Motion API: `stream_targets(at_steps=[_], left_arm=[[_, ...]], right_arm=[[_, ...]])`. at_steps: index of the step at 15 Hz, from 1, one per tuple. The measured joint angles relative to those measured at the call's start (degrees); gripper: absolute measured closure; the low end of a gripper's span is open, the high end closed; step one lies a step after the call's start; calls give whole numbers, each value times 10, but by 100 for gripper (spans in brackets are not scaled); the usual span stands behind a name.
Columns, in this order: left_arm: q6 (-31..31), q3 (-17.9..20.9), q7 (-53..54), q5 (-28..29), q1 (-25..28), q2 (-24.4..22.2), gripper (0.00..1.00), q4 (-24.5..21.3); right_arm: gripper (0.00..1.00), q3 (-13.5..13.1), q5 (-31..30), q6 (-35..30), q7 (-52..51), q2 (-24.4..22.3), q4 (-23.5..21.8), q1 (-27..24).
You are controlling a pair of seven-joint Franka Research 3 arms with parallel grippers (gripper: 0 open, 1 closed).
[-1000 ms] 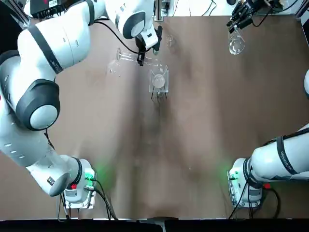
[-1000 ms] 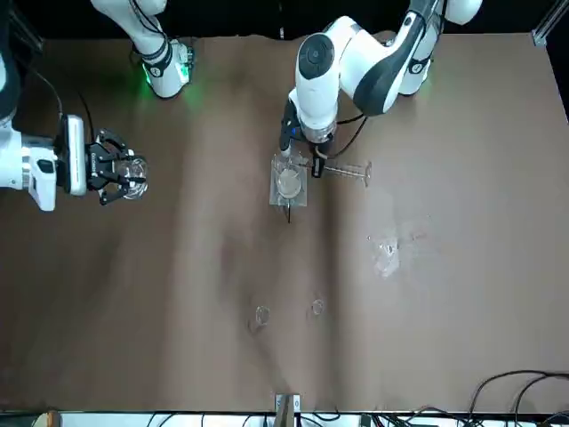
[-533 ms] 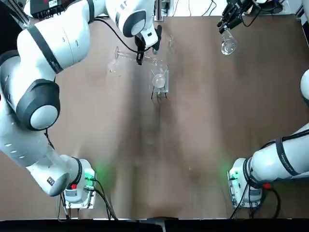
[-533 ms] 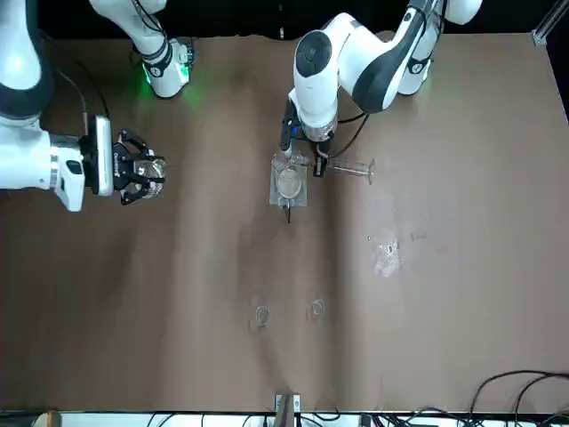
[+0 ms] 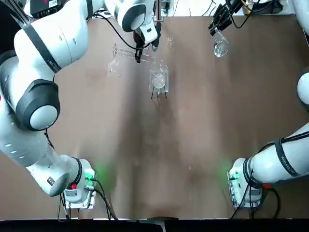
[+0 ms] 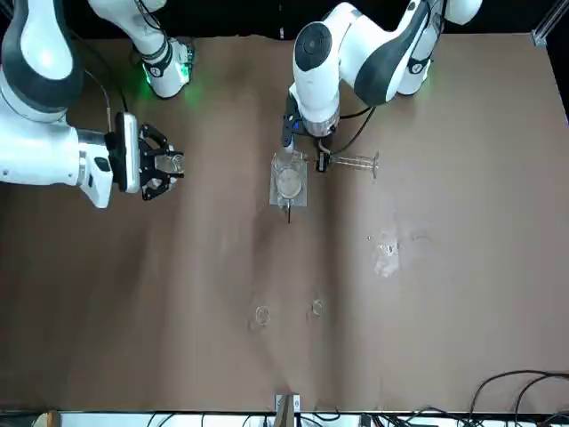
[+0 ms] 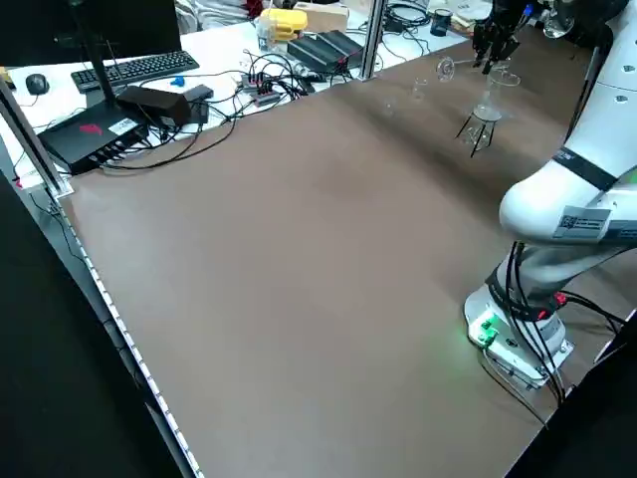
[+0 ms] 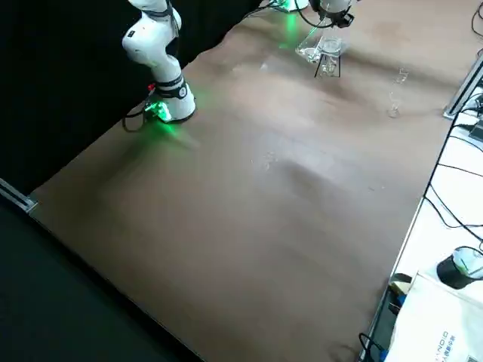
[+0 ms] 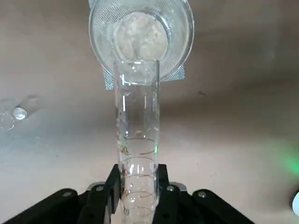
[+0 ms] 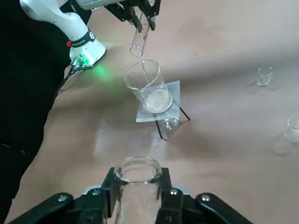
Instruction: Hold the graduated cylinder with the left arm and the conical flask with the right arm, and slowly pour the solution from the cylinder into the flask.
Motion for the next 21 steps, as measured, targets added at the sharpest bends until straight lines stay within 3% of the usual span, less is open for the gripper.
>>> stream_targets(at_steps=[6, 17, 21], left_arm=[[-18, 0, -13, 13, -12, 0, 66, 4], [-40, 0, -24, 38, -16, -1, 66, 12], [-40, 0, -23, -26, 9, -3, 66, 22]], right_arm=[[61, 0, -6, 27, 82, -10, 1, 62], [61, 0, -83, 82, 267, -12, 20, 178], [61, 0, -95, 86, 300, -12, 33, 196]])
